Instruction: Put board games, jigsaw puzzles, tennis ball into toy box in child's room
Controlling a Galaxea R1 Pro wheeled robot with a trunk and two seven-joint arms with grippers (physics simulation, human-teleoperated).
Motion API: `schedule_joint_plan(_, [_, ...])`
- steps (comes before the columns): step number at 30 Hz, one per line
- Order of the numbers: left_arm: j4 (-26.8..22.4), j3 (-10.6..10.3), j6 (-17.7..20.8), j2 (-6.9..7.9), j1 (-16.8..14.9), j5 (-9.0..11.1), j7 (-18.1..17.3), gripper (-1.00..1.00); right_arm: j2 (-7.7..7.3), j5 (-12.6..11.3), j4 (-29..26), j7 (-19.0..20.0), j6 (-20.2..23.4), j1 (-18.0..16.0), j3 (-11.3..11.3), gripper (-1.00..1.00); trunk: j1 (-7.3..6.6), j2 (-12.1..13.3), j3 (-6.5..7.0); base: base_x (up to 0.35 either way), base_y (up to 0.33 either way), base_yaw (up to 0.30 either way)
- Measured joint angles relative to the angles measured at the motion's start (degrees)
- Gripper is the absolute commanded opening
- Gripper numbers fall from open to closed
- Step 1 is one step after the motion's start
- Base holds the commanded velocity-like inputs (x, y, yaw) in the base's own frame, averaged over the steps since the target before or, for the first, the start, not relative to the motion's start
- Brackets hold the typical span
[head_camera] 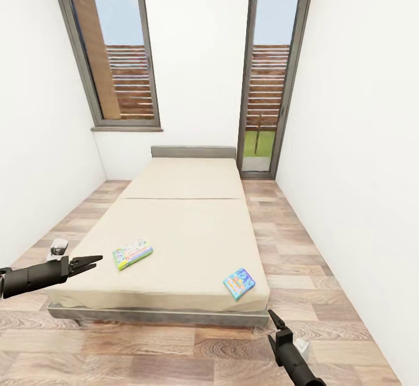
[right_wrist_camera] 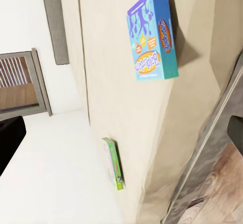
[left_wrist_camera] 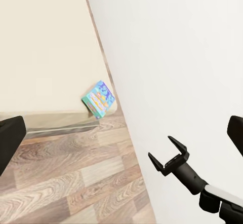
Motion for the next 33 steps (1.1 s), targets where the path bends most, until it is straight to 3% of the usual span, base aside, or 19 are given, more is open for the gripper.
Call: schedule_joint_plan(33, [-0.11, -0.01, -0.11, 0.09, 0.0, 0.09, -0.18, 1.0, 0.09, -0.01, 0.0, 0.03, 0.05, 0.0, -0.02, 1.0, 7.25, -13.24, -5.93, 0.0, 0.0, 0.0])
